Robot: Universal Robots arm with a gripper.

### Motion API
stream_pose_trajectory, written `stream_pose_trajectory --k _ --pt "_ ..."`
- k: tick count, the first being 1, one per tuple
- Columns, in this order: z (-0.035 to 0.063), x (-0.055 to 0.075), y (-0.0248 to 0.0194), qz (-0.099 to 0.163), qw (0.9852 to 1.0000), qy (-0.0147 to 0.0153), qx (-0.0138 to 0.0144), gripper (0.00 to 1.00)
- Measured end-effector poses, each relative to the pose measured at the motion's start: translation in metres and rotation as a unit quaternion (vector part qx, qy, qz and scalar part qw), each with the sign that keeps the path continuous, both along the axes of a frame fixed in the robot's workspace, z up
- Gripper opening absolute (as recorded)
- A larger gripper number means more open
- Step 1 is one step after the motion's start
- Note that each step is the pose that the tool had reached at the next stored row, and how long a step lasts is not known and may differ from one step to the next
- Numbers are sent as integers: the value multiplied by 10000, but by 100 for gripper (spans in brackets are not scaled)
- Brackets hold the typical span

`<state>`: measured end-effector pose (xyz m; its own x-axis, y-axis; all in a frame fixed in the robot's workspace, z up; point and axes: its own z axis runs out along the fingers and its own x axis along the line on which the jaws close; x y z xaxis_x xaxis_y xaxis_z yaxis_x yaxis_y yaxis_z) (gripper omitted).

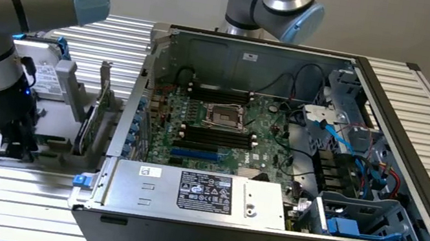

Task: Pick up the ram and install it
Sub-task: 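Pick up the ram and move it above insertion slot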

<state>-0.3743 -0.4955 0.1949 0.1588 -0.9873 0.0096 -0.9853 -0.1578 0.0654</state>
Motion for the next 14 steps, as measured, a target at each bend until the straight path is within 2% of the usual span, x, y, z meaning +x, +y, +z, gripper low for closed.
stream_pose_trajectory --k 5,14 --pt "-1 0 0 -100 9999 -1 3 31" --pt "-2 0 0 -110 9999 -1 3 31"
